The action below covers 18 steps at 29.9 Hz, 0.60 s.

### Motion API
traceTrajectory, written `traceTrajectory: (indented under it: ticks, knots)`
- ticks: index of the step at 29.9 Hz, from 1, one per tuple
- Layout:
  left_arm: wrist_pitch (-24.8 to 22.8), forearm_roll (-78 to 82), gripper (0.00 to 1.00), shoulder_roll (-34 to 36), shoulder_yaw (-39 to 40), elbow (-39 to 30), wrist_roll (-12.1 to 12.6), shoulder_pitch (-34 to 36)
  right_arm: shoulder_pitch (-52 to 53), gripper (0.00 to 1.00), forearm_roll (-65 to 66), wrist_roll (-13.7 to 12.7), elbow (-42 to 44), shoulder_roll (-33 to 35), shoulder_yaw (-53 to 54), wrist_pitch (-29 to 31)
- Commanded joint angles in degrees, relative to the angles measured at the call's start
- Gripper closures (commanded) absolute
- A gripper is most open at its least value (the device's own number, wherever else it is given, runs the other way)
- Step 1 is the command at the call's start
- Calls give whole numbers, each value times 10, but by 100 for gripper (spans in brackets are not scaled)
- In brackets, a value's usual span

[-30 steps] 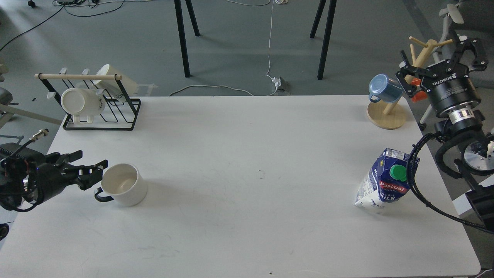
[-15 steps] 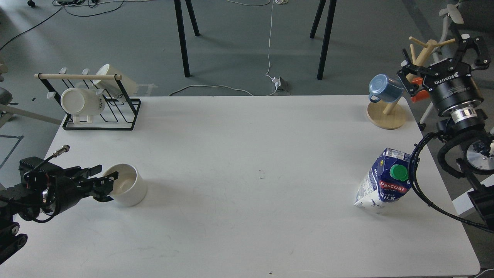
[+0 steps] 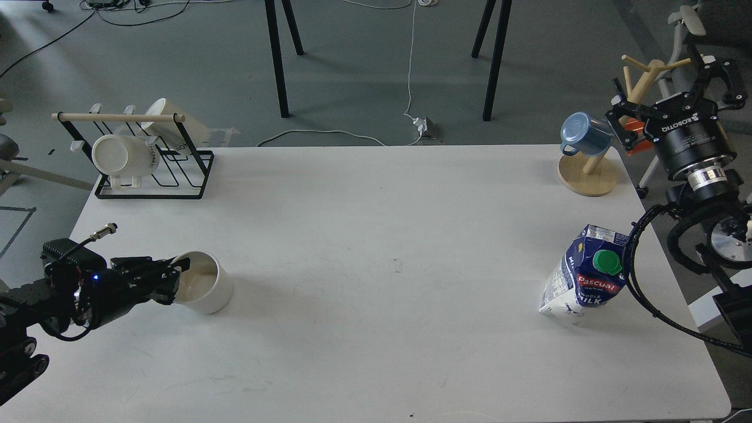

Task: Place cup and milk with both arms
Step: 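Lift the white mug with the left gripper and carry it toward table center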

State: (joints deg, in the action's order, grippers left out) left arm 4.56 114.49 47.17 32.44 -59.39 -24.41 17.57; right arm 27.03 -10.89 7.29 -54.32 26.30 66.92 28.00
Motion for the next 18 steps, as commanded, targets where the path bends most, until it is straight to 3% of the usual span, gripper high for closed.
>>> traceTrajectory:
  ticks: [1,5,8,11,18]
  knots:
    - [-54,-3,98,28,4,-47,-7,34,-1,1,-1,0,-2,14,4,0]
    - [-167,-1,98,21,1,-104,8,126,-1,1,-1,0,-1,26,17,0]
    - [-212,4,98,-30,-2,-111,52,178,-1,1,-2,0,-1,38,18,0]
    - [-239,53,97,-130,-11,-111,93,198,-7,1,-2,0,-1,39,24,0]
    - [-320,105,96,-304,-30,-99,107,215,-14,1,-2,0,-1,42,37,0]
